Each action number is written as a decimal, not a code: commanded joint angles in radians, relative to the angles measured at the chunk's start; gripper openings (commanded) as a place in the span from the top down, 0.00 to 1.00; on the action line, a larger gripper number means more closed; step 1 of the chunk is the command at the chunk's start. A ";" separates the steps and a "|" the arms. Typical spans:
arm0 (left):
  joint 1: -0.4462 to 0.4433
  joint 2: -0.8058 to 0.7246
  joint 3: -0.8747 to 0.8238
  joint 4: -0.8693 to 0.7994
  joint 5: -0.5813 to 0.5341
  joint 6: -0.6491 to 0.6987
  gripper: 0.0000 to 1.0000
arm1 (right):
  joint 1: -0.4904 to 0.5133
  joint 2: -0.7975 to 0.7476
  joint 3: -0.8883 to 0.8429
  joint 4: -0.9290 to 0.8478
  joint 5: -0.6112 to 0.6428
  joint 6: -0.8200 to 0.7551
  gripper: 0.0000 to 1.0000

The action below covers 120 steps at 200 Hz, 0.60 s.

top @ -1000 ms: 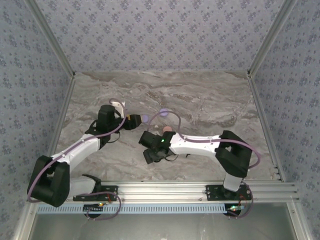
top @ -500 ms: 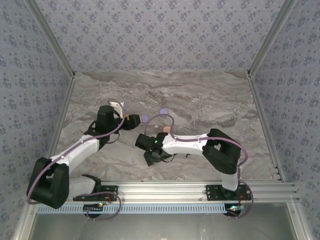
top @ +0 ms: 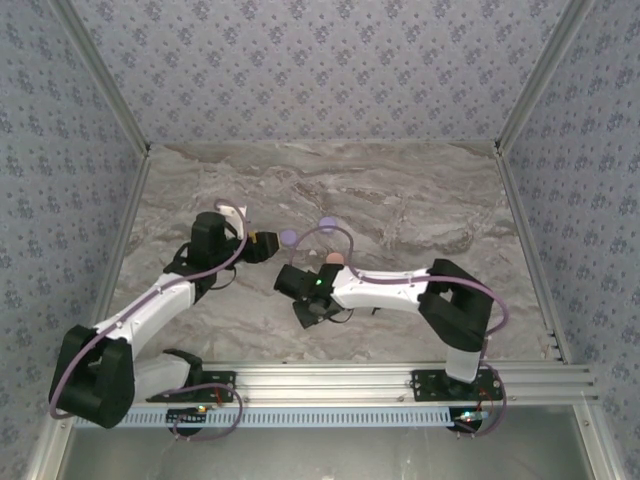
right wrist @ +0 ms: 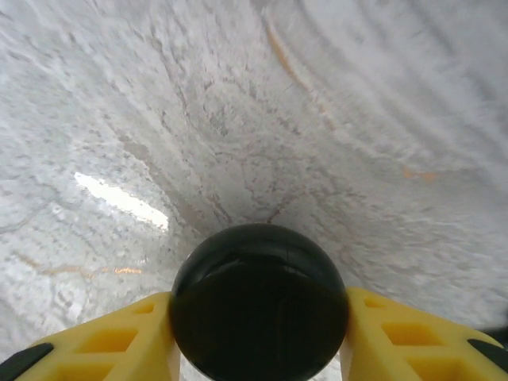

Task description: Insert wireless bluetooth earbuds into charging case

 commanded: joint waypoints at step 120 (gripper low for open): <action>-0.031 -0.180 0.208 -0.071 0.450 -0.044 0.37 | -0.155 -0.708 -0.276 0.559 0.101 -0.988 0.57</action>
